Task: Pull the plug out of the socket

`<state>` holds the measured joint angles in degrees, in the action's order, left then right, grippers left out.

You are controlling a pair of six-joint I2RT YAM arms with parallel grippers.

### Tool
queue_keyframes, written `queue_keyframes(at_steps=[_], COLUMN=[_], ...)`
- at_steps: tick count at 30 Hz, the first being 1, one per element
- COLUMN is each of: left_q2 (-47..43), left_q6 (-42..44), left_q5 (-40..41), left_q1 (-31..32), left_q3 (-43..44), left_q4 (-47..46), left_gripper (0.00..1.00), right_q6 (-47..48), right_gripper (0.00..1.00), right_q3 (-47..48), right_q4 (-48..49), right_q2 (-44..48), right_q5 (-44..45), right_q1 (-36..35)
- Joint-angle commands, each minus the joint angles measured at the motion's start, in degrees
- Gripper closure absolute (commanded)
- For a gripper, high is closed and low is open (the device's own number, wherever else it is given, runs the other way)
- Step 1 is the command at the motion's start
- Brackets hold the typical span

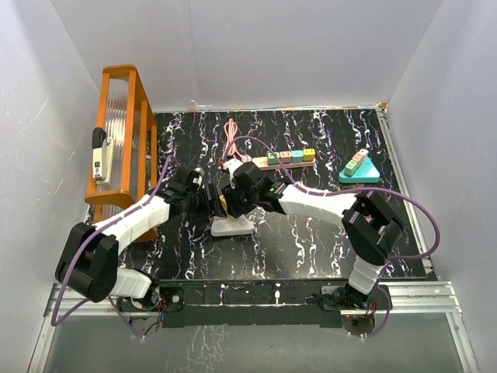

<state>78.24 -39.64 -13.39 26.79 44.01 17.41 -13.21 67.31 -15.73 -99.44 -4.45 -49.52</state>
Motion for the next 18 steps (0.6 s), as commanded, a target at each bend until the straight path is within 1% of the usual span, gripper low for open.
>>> queue_keyframes(at_steps=[1,4,6,8,14,18], left_q2=[-0.1,2.21,3.38,4.3,6.78,7.96], left_q6=[0.06,0.38,0.29,0.13,1.02,1.47], left_q5=[-1.95,-1.9,-1.61,-1.18,-0.69,0.96], left_q1=[-0.24,-0.24,-0.24,-0.24,-0.25,-0.24], left_q3=[-0.57,0.08,0.49,0.75,1.44,-0.01], left_q4=[-0.6,-0.86,-1.1,-1.53,-1.63,-1.63], left_gripper=[0.34,0.34,0.34,0.34,0.35,0.36], right_q6=[-0.08,-0.45,-0.5,-0.57,-1.13,-1.78], right_gripper=[0.59,0.67,0.68,0.72,0.76,0.8], right_q3=[1.59,1.95,2.47,2.97,2.88,2.15], right_q4=[2.12,2.63,2.47,2.11,2.65,3.99], right_q2=[0.03,-1.64,-1.81,-1.82,-1.73,-1.05], right_q5=[0.04,-0.51,-0.92,-1.0,-1.8,-2.73], right_q1=[-0.47,-0.54,-0.7,-0.78,-0.89,-0.86])
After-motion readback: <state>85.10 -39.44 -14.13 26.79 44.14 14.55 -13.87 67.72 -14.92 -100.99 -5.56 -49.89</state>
